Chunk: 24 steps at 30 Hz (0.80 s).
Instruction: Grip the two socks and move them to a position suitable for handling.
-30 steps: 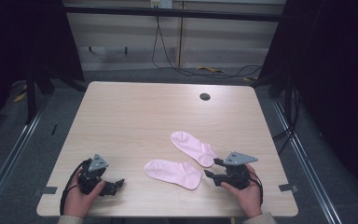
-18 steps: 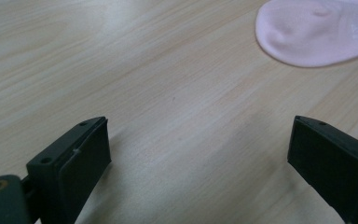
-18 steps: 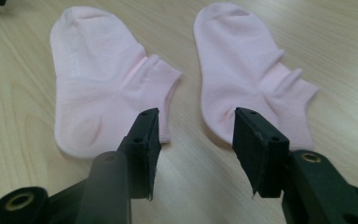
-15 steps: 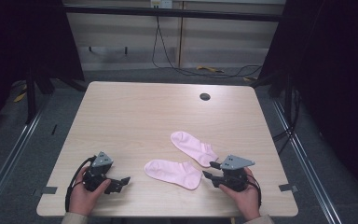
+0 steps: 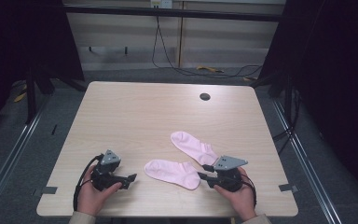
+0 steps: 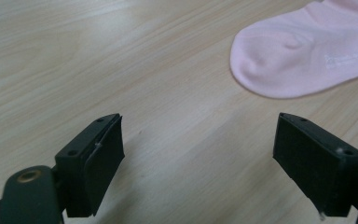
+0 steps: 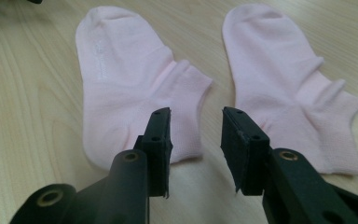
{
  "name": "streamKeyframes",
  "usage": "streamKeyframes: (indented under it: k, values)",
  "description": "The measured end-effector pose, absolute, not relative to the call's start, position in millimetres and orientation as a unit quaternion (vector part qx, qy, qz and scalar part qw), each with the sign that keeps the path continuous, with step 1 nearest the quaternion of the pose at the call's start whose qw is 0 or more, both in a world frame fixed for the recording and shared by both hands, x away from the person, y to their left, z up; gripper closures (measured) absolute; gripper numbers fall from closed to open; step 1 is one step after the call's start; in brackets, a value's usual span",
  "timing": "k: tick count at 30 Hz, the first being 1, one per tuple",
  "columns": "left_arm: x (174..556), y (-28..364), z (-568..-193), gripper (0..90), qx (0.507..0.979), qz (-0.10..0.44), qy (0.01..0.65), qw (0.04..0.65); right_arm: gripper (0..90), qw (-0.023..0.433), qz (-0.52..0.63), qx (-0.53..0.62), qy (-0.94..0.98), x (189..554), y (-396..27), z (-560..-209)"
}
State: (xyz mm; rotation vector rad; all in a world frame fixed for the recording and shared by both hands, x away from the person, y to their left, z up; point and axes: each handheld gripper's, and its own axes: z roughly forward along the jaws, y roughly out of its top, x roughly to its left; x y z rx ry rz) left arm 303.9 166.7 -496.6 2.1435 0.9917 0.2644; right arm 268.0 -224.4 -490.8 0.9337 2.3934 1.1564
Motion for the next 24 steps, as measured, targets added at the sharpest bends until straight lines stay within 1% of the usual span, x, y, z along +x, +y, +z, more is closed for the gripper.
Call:
streamKeyframes:
  k: [4,6,12,13,20,24]
  values:
    - [306.3,159.8,-492.6,25.1,0.834,0.112,0.382,0.382,65.6,0.155,0.399,0.332,0.840,269.7,-220.1,-492.7]
    - [308.3,157.6,-489.8,30.9,0.835,0.112,0.380,0.382,66.1,0.154,0.398,0.328,0.843,270.7,-218.8,-494.0]
    - [311.9,145.5,-489.0,37.5,0.840,0.105,0.370,0.382,68.3,0.156,0.386,0.329,0.848,271.6,-216.3,-496.3]
    - [312.2,143.5,-489.0,39.7,0.841,0.104,0.368,0.382,68.9,0.156,0.385,0.329,0.848,271.3,-216.2,-496.3]
    - [317.3,134.1,-487.3,43.6,0.845,0.102,0.359,0.382,72.1,0.152,0.373,0.328,0.854,270.4,-214.5,-498.7]
    - [319.4,131.1,-488.4,43.8,0.850,0.104,0.356,0.373,72.7,0.147,0.372,0.327,0.856,267.9,-213.4,-498.2]
